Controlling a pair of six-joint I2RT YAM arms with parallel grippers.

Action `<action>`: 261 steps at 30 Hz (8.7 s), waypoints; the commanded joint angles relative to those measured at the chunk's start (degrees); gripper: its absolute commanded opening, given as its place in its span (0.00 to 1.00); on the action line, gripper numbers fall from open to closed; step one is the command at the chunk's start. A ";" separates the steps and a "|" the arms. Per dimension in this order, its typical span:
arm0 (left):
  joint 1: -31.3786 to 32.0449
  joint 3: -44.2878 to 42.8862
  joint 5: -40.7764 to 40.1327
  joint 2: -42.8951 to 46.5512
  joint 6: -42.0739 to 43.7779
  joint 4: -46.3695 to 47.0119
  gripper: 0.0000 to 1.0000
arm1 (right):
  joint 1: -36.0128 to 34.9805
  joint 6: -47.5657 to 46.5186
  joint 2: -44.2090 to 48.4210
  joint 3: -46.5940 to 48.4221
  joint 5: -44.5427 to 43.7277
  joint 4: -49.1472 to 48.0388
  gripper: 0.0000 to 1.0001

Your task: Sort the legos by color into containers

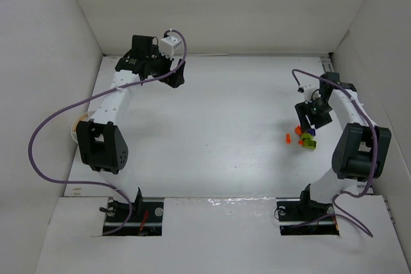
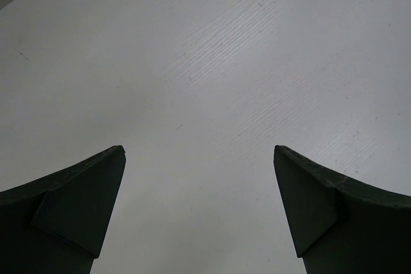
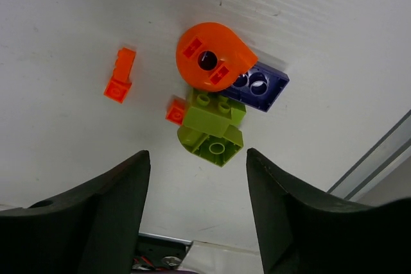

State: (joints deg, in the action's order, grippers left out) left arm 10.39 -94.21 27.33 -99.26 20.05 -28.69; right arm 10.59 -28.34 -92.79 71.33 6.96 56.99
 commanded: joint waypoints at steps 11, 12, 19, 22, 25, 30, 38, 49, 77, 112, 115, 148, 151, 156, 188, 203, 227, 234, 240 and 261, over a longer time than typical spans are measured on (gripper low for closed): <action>-0.20 -1.32 -3.33 2.41 -1.41 0.21 1.00 | -3.65 14.26 -4.86 -0.57 -3.35 -2.76 0.62; -0.20 -1.32 -3.34 2.41 -1.42 0.73 1.00 | -3.65 17.76 -3.81 -1.10 -3.36 -3.72 0.62; -0.20 -0.18 -3.87 2.94 -1.42 0.74 1.00 | -2.60 26.75 0.67 -3.83 -4.32 -6.28 0.64; -0.20 -0.18 -3.87 2.94 -1.42 0.74 1.00 | -2.59 27.46 2.08 -5.05 -5.02 -6.28 0.64; -0.20 -0.18 -3.87 2.41 -1.42 0.74 1.00 | -1.10 27.99 2.97 -6.11 -6.08 -6.28 0.66; -0.20 -0.71 -3.34 1.27 -1.42 1.26 1.00 | -1.10 27.46 3.67 -7.35 -7.93 -8.04 0.67; -0.20 -1.85 -2.20 0.74 -1.42 0.74 1.00 | -0.57 25.17 0.34 -6.82 -9.33 -10.41 0.67; -0.20 -1.85 -2.72 0.21 -1.42 0.74 1.00 | -0.57 23.50 -2.57 -5.59 -9.33 -11.46 0.58; -5.56 16.16 11.77 14.53 -4.68 14.36 1.00 | -9.25 29.12 -9.59 23.39 29.45 2.42 0.17; 4.01 33.21 26.46 18.49 -23.21 64.52 0.60 | -30.80 91.61 -38.69 52.77 83.48 -51.02 0.09; 5.16 36.46 27.59 18.49 -24.36 71.65 0.54 | -30.80 93.46 -38.69 52.77 83.48 -53.38 0.09; 6.92 39.28 17.40 19.81 -17.15 70.52 0.45 | -31.86 99.53 -38.16 51.01 84.01 -61.21 0.08; 7.45 39.28 17.40 19.81 -17.15 70.52 0.45 | -32.38 100.76 -38.16 51.01 84.01 -62.61 0.08; 7.98 38.76 17.40 19.29 -16.63 70.52 0.45 | -32.39 101.81 -38.16 51.01 84.01 -63.67 0.08; 8.50 35.34 11.70 19.72 -15.32 66.76 0.09 | -32.39 104.10 -38.16 48.73 84.53 -67.45 0.45; 0.34 18.67 -6.93 26.76 -9.59 13.87 0.00 | -21.31 66.95 -29.12 47.14 37.23 -27.48 0.59; -28.84 -0.52 -18.26 10.85 -6.51 -24.84 0.00 | -23.25 49.61 -16.36 34.13 19.23 -22.10 0.61; -29.64 -1.15 -23.10 7.33 -6.52 -25.98 0.03 | -23.25 49.61 -17.51 35.98 19.76 -21.57 0.61; -29.64 0.08 -27.85 5.05 -7.05 -24.93 0.03 | -23.25 49.08 -18.56 36.60 20.37 -20.52 0.61; -29.64 1.14 -35.42 0.21 -7.05 -23.26 0.10 | -23.25 49.08 -18.56 38.18 21.43 -19.99 0.61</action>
State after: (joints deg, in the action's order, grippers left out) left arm -19.33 -93.36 -6.33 -99.20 13.41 -52.05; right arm -12.47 21.76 -111.20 106.59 27.62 37.17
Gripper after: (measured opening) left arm 0.235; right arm 0.608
